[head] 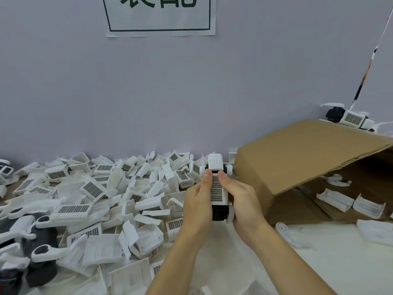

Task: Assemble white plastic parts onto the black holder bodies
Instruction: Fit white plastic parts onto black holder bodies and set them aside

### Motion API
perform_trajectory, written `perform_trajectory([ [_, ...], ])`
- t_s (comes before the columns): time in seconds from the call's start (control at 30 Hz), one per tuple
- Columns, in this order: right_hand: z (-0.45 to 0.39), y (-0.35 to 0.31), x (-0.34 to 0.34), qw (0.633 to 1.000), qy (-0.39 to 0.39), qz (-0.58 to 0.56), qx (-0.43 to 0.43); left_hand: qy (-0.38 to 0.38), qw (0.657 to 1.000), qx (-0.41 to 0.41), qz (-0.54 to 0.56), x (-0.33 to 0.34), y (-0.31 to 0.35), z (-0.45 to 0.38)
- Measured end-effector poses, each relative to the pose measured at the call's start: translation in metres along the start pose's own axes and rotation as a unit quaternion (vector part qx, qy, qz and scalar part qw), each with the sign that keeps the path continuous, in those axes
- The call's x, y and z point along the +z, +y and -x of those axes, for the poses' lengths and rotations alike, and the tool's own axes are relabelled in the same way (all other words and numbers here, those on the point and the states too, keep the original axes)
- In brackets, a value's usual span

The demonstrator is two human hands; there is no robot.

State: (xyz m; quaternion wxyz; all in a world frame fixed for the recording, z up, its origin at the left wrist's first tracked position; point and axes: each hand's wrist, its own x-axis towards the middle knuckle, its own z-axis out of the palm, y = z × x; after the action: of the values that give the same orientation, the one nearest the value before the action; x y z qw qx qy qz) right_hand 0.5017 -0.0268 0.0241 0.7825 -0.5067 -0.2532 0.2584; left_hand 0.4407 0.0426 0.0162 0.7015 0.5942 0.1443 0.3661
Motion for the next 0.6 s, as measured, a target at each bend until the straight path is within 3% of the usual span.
perform_trajectory([
  [0.37, -0.0035, 0.0041, -0.0044, 0.997, 0.037, -0.046, 0.043, -0.01, 0.998, -0.012, -0.055, -0.0007, -0.0007, -0.0006],
  [0.6, -0.0044, 0.0061, -0.0031, 0.998, 0.036, -0.038, 0.026, -0.013, 0.999, -0.02, -0.039, 0.0006, 0.0007, -0.0003],
])
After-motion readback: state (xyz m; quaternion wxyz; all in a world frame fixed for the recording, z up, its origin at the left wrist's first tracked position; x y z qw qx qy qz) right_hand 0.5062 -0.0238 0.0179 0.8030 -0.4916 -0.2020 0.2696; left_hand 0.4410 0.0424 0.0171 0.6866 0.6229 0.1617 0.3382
